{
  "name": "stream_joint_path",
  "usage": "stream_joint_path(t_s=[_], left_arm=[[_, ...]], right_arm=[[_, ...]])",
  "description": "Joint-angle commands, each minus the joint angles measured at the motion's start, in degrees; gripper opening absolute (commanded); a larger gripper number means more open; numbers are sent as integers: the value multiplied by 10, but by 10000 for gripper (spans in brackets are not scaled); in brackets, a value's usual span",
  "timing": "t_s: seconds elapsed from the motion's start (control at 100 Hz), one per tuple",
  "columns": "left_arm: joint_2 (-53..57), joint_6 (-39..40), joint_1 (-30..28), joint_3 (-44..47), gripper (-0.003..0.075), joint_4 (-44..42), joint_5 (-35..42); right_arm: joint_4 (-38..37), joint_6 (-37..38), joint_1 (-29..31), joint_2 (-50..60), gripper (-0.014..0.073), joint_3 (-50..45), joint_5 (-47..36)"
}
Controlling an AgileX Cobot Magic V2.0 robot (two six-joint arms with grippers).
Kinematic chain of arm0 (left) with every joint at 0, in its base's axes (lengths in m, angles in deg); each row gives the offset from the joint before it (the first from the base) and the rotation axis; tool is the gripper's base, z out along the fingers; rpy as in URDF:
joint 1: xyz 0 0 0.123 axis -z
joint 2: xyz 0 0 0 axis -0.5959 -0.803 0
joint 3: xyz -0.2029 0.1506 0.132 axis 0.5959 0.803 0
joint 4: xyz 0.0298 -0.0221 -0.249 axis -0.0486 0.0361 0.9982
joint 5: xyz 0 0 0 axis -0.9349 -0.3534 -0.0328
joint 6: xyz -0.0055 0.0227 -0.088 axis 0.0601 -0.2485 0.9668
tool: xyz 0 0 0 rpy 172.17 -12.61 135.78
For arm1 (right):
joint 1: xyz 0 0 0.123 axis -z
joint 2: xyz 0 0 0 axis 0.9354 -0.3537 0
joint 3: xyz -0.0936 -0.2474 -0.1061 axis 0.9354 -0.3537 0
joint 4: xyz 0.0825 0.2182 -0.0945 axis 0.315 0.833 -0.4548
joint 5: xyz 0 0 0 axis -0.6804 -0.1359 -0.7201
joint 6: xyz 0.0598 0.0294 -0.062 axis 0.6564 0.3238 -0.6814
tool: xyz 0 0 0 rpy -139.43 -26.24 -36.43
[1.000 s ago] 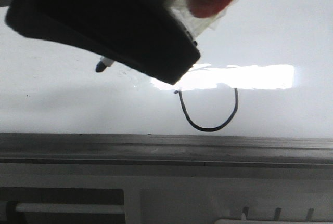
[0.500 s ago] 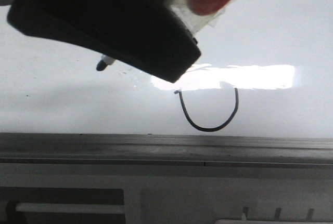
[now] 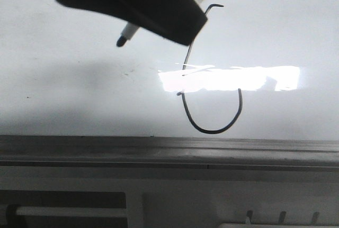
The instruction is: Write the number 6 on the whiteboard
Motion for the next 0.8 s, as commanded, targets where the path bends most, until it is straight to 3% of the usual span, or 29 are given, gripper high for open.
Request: stream_joint_path(t_s=[0.0,0.11,0.3,0.79], left_arm=[[10,74,2,-14,-19,35,109],[10,124,2,5,-19,60,207],[0,130,2,48,-19,152,349],[-51,130,2,64,-19,259,414]], right_arm=[[9,-4,7,8,-65,14,-25],[9,2,7,8,-65,11,-26],[9,6,7,8,-65,-2,-32],[9,26,7,8,-65,-46,-62]])
